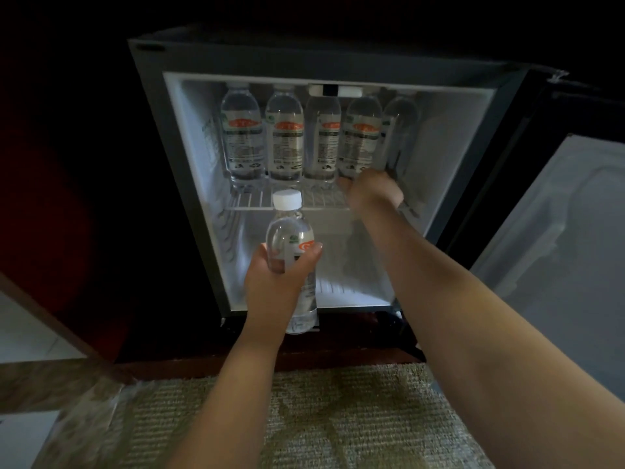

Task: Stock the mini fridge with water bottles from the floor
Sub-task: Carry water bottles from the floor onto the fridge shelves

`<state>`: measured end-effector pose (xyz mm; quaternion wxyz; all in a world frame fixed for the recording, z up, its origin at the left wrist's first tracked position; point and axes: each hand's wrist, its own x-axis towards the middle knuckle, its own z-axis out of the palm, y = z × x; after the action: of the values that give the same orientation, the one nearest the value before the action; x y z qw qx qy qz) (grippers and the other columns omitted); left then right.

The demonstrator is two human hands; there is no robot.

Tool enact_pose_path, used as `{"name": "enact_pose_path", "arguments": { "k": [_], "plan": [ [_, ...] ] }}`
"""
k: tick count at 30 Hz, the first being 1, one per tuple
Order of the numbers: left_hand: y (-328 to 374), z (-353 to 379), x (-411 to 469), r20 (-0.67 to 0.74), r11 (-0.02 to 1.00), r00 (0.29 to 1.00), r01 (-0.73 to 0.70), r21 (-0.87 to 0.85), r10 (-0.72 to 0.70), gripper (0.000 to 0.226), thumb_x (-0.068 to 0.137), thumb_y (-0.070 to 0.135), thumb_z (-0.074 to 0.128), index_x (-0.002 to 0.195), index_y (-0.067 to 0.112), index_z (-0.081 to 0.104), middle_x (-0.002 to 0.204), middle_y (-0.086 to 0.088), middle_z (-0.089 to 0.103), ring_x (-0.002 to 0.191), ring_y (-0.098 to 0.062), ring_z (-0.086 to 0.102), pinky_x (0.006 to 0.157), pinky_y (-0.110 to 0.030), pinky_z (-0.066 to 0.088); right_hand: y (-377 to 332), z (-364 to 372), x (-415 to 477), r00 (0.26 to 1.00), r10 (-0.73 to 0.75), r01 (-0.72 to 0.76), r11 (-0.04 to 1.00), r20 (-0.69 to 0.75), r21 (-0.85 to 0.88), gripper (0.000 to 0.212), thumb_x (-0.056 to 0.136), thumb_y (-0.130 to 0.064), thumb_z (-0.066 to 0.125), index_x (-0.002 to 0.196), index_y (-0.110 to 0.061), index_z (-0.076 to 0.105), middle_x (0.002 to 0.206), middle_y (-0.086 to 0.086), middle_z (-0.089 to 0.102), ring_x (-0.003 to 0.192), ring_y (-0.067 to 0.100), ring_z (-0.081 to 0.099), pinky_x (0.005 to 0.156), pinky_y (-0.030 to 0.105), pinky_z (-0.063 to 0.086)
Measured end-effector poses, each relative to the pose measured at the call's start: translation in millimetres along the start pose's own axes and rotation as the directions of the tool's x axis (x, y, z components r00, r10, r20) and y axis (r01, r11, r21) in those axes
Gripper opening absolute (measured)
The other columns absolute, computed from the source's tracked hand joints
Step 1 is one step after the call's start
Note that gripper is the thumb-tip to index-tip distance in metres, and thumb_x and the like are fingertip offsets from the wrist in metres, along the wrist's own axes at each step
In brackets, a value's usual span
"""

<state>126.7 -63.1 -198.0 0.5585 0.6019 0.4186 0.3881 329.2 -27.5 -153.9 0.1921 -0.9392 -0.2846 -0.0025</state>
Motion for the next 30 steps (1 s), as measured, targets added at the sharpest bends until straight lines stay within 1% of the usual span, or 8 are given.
{"name": "enact_pose_path", "arguments": {
  "k": [8, 10, 12, 15, 19, 23, 28, 30],
  "plan": [
    [5, -11, -6, 0.006, 1.0, 1.0, 0.028, -0.004, -0.028, 0.038, 0.072, 0.039, 0.077, 0.101, 0.022, 0.059, 0.091, 0.009, 0.066, 0.083, -0.001, 0.062, 0.065, -0.019, 0.042, 12, -3, -33, 0.95, -0.166, 0.206, 0.97, -0.266, 0.128, 0.041, 0.094, -0.044, 0.047, 0.092, -0.009, 0.069, 0.09, 0.01, 0.068, 0.087, 0.029, 0.061, 0.062, 0.026, 0.037],
    [6, -17, -6, 0.007, 0.999, 1.0, 0.014, 0.029, -0.015, 0.037, 0.07, 0.037, 0.079, 0.098, 0.024, 0.059, 0.089, 0.01, 0.067, 0.082, 0.0, 0.062, 0.065, -0.019, 0.043, 14, -11, -52, 0.973, -0.18, 0.224, 0.887, -0.145, 0.404, 0.033, 0.095, -0.042, 0.049, 0.079, -0.017, 0.064, 0.078, 0.002, 0.065, 0.076, 0.023, 0.06, 0.058, 0.026, 0.039],
    [5, -24, -6, 0.023, 0.998, 1.0, 0.001, 0.065, -0.003, 0.041, 0.068, 0.036, 0.081, 0.101, 0.024, 0.059, 0.092, 0.009, 0.068, 0.084, -0.003, 0.064, 0.069, -0.021, 0.046, 17, -22, -79, 0.976, -0.212, 0.104, 0.677, 0.058, 0.729, 0.027, 0.095, -0.044, 0.051, 0.082, -0.024, 0.063, 0.082, -0.002, 0.068, 0.086, 0.017, 0.065, 0.072, 0.029, 0.049],
    [4, -34, -8, 0.027, 0.987, 1.0, -0.008, 0.163, 0.004, 0.057, 0.065, 0.041, 0.082, 0.111, 0.019, 0.057, 0.098, 0.01, 0.066, 0.089, -0.004, 0.062, 0.075, -0.022, 0.049, 25, -35, -118, 0.89, -0.401, 0.016, 0.5, 0.215, 0.866, 0.017, 0.094, -0.042, 0.053, 0.097, -0.028, 0.063, 0.097, -0.006, 0.07, 0.099, 0.013, 0.064, 0.081, 0.03, 0.052],
    [2, -44, -12, 0.084, 0.934, 0.996, -0.064, 0.352, 0.037, 0.044, 0.066, 0.039, 0.082, 0.097, 0.025, 0.054, 0.077, 0.018, 0.056, 0.068, 0.009, 0.05, 0.051, -0.007, 0.037, 12, -32, -145, 0.714, -0.596, 0.098, 0.603, 0.366, 0.792, 0.03, 0.086, -0.035, 0.067, 0.112, -0.02, 0.061, 0.097, -0.009, 0.068, 0.083, -0.004, 0.065, 0.07, 0.016, 0.051],
    [-5, -54, -12, 0.128, 0.895, 0.992, -0.07, 0.441, 0.014, 0.043, 0.068, 0.038, 0.082, 0.095, 0.027, 0.05, 0.076, 0.02, 0.049, 0.068, 0.006, 0.046, 0.05, -0.004, 0.034, -3, -15, -158, 0.739, -0.579, 0.225, 0.694, 0.344, 0.684, 0.023, 0.084, -0.034, 0.071, 0.095, -0.015, 0.066, 0.089, 0.0, 0.07, 0.081, 0.008, 0.064, 0.078, 0.028, 0.05],
    [-23, -58, -4, 0.209, 0.875, 0.978, -0.089, 0.475, -0.014, 0.06, 0.068, 0.028, 0.084, 0.117, 0.017, 0.05, 0.092, 0.016, 0.051, 0.081, -0.002, 0.051, 0.053, -0.003, 0.036, -4, 3, -153, 0.76, -0.575, 0.288, 0.717, 0.304, 0.635, 0.015, 0.083, -0.034, 0.071, 0.085, -0.023, 0.062, 0.077, -0.012, 0.066, 0.065, -0.003, 0.06, 0.067, 0.022, 0.048],
    [-34, -63, 1, 0.235, 0.874, 0.972, -0.116, 0.472, 0.002, 0.083, 0.064, 0.031, 0.086, 0.131, 0.013, 0.042, 0.114, 0.01, 0.051, 0.105, -0.01, 0.054, 0.076, -0.001, 0.041, -2, 15, -144, 0.801, -0.526, 0.229, 0.71, 0.285, 0.666, 0.023, 0.082, -0.036, 0.071, 0.098, -0.023, 0.062, 0.087, -0.012, 0.066, 0.08, 0.003, 0.063, 0.073, 0.026, 0.052]
  ]
}}
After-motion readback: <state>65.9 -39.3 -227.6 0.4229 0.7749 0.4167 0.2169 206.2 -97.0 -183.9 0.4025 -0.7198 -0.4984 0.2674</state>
